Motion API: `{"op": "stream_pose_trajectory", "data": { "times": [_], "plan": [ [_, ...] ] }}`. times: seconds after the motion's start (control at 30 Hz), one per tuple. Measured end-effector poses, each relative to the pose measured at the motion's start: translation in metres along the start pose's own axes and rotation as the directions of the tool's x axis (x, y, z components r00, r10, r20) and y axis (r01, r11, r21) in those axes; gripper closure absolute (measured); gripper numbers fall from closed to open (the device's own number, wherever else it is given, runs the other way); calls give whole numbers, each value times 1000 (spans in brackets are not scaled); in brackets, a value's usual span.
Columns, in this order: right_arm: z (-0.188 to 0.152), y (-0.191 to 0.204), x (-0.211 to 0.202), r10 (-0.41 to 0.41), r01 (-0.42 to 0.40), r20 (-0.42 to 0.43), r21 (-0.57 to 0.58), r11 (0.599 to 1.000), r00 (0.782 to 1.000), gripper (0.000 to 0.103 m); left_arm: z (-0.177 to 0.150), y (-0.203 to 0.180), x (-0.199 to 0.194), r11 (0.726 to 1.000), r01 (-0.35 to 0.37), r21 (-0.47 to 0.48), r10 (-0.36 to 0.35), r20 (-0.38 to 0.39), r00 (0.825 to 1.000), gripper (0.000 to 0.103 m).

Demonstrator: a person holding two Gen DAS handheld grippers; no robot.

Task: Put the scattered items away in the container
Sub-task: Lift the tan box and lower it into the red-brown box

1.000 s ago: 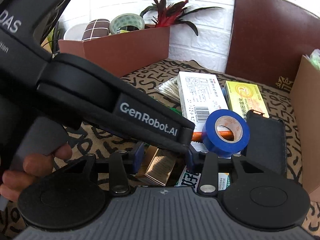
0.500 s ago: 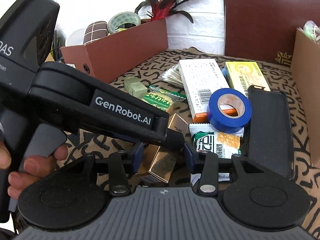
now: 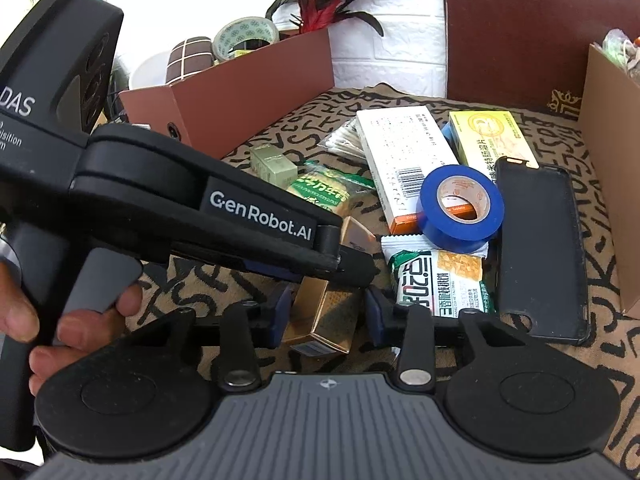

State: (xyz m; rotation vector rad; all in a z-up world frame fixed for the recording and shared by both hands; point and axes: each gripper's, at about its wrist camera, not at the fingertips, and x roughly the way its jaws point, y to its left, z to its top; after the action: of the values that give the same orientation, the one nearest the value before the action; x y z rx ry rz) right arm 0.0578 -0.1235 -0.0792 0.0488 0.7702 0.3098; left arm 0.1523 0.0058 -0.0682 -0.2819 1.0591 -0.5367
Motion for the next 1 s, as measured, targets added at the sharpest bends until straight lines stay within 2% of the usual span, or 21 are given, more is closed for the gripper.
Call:
{"op": "stream_pose_trajectory", "data": {
  "times": [0.07, 0.2, 0.37, 0.53, 0.7, 1.0],
  "plan": [
    [2, 4, -5, -4, 4, 7, -13, 1000, 1000, 68, -2, 0, -8, 1000, 2, -5, -2, 18, 1000, 67],
    [12, 15, -15, 3, -1, 42, -54, 999, 999, 68, -2, 0, -32, 1000, -1, -14, 2, 86, 996, 67],
    [31, 35, -27, 40, -28, 109, -112, 993, 993, 69, 4, 3, -70, 1000, -8, -23, 13, 195, 981, 67],
    [67, 52, -32, 102, -73, 174, -167, 983, 979, 70, 21, 10, -109, 999, -25, -26, 32, 310, 950, 67],
    [111, 70, -23, 151, -97, 222, -238, 966, 963, 71, 54, 32, -138, 997, 8, -82, 25, 388, 922, 67],
    [193, 90, 14, 217, -136, 272, -288, 948, 937, 71, 130, 55, -168, 993, -69, -100, 110, 499, 860, 67]
  ]
}}
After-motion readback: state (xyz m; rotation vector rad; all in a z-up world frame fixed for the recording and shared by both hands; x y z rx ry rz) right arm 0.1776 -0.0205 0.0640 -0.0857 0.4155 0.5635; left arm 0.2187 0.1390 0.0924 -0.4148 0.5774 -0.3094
